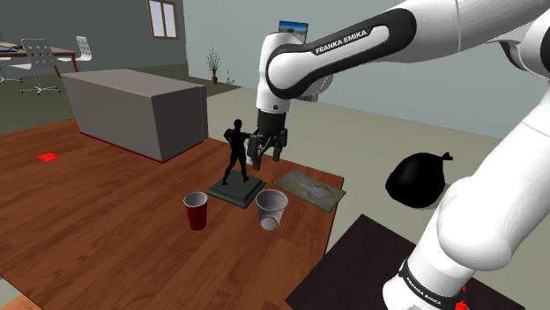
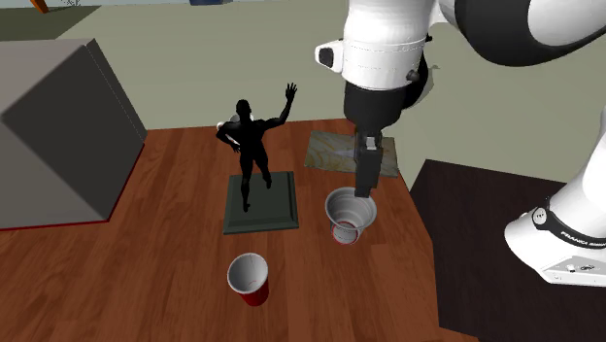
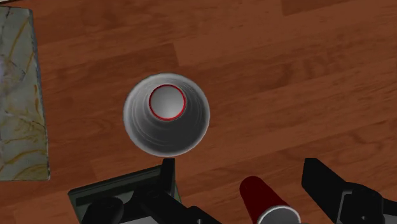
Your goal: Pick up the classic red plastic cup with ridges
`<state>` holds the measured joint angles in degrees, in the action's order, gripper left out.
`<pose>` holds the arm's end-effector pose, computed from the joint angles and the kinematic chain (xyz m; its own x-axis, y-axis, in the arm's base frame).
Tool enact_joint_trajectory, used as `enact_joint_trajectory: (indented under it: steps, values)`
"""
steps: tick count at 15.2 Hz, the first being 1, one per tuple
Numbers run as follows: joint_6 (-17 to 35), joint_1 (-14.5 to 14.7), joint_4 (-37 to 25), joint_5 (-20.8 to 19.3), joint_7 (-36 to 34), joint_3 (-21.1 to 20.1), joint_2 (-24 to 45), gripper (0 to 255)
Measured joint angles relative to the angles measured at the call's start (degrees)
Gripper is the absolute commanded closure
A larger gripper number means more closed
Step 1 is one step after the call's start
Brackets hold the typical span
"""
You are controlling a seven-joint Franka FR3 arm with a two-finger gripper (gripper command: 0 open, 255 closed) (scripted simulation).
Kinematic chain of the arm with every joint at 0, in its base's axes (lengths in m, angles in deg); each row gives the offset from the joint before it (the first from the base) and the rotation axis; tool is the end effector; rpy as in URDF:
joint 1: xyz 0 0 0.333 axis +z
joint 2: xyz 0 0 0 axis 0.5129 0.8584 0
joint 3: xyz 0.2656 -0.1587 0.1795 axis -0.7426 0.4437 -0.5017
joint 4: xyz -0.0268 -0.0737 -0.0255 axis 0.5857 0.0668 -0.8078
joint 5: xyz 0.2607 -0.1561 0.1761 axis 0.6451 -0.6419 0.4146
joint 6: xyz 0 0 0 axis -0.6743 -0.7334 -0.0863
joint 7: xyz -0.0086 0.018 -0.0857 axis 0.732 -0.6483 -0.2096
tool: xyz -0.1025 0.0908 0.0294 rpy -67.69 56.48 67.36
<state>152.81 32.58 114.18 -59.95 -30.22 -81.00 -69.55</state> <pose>0.4285 0.1205 0.4666 0.9932 0.1065 -0.0474 0.1021 -0.9910 -0.0861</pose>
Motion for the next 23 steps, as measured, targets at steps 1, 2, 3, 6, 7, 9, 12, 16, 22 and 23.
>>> enact_joint_trajectory:
  steps: [1,2,3,6,7,9,12,16,22,23]
  values:
    - [0.82,0.12,-1.33,-0.3,-0.33,-0.31,2.13,0]
    - [1.58,0.3,-2.84,-0.65,-0.85,-0.68,4.35,0]
    - [2.89,0.48,-3.83,-1.01,-1.24,-0.99,6.65,0]
    - [5.03,1.29,-8.38,-2.37,-2.85,-1.85,13.27,0]
    - [5.66,1.58,-9.79,-2.82,-3.28,-2.04,15.29,0]
    - [6.78,2.07,-13.47,-3.98,-3.95,-2.15,20.13,0]
    - [7.38,3.28,-19.99,-5.76,-5.23,-2.23,27.27,0]
    - [7.35,5.2,-28.88,-7.75,-6.49,-2.01,36.2,0]
    - [8.55,6.76,-35.63,-9.2,-6.98,-1.46,44.19,0]
    - [9.02,6.76,-35.64,-9.28,-6.9,-1.39,44.67,0]
